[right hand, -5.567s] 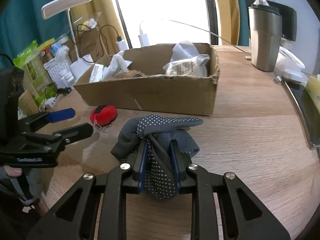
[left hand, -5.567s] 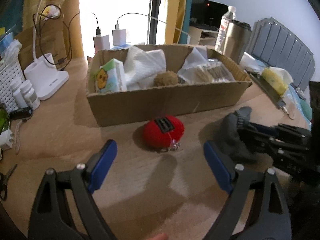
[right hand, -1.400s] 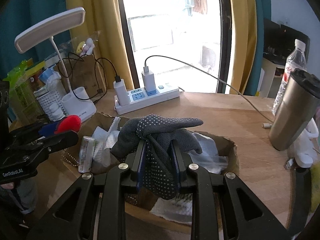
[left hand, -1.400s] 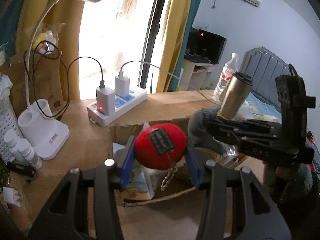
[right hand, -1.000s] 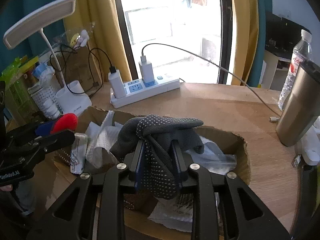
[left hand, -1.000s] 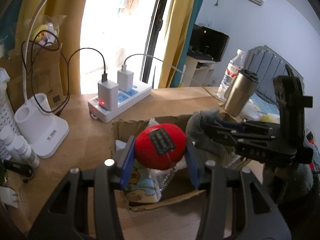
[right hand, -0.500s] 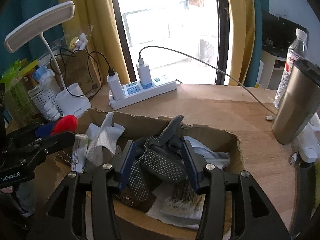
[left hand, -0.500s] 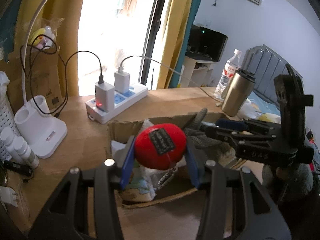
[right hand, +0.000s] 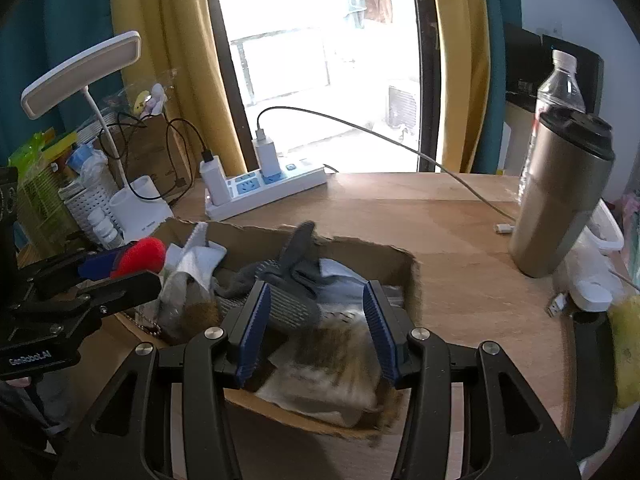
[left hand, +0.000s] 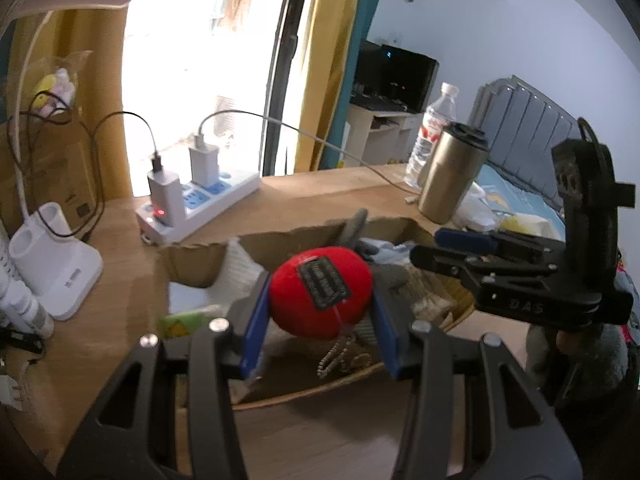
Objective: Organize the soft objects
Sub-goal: 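Lower the gloves into the box and open the right tool while the left lowers the pouch, then open the left tool to release the red pouch into the box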
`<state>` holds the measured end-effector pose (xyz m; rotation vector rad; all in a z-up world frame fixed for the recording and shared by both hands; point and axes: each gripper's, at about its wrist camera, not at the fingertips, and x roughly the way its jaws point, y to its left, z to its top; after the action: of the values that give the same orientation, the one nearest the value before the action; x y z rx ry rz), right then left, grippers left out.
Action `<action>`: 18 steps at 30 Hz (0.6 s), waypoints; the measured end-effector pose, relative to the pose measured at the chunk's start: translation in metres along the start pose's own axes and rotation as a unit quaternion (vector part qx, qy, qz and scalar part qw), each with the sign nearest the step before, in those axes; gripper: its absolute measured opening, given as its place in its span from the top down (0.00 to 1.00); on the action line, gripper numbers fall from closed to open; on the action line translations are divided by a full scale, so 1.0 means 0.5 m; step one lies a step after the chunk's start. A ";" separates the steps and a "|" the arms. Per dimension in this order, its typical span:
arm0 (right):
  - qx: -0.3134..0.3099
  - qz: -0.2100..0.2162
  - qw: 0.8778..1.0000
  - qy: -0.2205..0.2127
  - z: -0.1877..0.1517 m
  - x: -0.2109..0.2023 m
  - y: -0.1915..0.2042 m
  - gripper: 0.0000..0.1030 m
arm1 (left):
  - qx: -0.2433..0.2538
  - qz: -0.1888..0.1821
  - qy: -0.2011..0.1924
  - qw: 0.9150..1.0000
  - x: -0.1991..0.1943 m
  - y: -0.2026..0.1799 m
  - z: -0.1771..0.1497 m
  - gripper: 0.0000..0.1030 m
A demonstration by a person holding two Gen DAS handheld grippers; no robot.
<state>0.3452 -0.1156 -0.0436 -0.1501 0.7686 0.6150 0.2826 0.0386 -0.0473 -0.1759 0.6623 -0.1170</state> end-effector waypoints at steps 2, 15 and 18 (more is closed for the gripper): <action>0.002 -0.001 1.000 -0.001 -0.004 -0.006 -0.010 0.51 | 0.002 -0.002 0.004 1.000 0.008 -0.011 -0.001 0.53; 0.015 -0.007 1.000 -0.002 -0.029 -0.027 -0.077 0.50 | 0.015 -0.022 0.031 0.999 0.075 -0.084 -0.006 0.53; 0.021 -0.006 1.000 -0.004 -0.032 -0.029 -0.089 0.50 | 0.019 -0.022 0.041 0.999 0.094 -0.096 -0.009 0.53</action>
<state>0.3529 -0.1642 -0.0490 -0.1144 0.7712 0.5877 0.3142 -0.0166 -0.0697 -0.1494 0.7379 -0.1808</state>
